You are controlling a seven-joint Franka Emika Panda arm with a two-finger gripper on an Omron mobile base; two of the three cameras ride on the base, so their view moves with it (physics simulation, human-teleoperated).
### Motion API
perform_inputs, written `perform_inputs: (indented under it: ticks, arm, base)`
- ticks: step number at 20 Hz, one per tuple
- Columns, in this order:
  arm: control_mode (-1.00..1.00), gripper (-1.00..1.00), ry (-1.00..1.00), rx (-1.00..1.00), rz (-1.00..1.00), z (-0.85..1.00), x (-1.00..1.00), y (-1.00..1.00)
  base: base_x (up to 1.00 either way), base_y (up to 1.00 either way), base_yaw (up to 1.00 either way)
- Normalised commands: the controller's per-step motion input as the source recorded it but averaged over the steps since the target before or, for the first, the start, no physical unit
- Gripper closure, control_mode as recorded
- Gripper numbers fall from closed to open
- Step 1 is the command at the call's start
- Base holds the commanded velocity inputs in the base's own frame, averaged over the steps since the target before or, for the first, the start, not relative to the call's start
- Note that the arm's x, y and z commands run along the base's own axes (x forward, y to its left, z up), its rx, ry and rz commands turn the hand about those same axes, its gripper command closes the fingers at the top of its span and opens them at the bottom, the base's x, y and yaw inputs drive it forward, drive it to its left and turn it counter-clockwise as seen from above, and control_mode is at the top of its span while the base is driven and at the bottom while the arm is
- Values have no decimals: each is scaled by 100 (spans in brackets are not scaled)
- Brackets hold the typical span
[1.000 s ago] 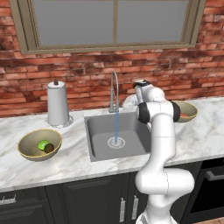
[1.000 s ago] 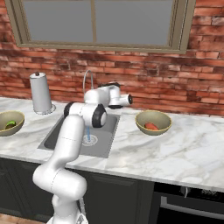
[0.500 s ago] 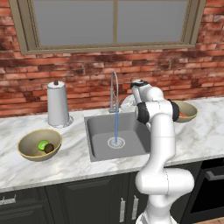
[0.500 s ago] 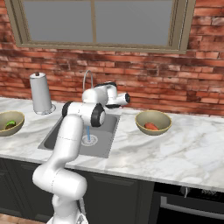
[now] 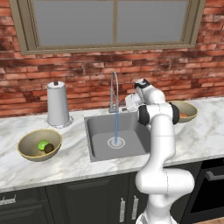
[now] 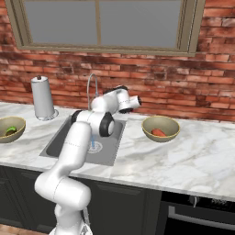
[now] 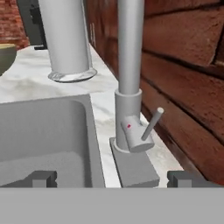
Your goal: Pick the kiwis from the sink and place them in one bowl. Place the sweet potato in the other bowl. Then turn off the sink faucet.
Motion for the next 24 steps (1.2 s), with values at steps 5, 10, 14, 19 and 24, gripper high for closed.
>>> perform_inputs:
  ticks: [5,10,14,19,24]
  arm:
    - [-100,-100,0,3,37,5,21,82]
    - [-100,-100,0,0,24,25,1,100]
    - [-100,-100,0,0,15,30,1,97]
    - [-100,-100,-6,-5,5,52,0,98]
    - [-100,-100,-23,-22,0,58,0,100]
  base:
    - [0,0,0]
    - [0,0,0]
    - [0,0,0]
    - [0,0,0]
    - [0,0,0]
